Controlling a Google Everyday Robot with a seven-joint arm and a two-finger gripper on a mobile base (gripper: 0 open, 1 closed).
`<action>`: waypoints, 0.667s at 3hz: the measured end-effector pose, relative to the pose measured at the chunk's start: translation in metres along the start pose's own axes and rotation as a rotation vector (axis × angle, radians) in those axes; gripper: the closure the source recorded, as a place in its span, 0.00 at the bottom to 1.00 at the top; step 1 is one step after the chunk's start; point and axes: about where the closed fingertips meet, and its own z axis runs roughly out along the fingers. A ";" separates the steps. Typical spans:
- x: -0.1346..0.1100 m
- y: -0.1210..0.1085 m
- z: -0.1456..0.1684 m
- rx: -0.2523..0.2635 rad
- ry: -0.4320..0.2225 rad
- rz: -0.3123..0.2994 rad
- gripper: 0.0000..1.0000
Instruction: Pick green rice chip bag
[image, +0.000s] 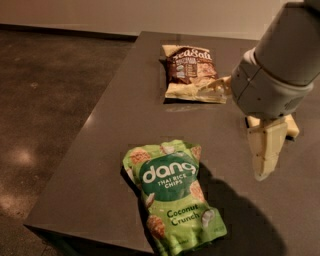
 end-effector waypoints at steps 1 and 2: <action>-0.025 0.011 0.018 0.009 0.006 -0.201 0.00; -0.047 0.018 0.034 0.005 0.009 -0.392 0.00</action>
Offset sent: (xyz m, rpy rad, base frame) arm -0.0464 0.0625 -0.0564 -0.0970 -0.1154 0.6063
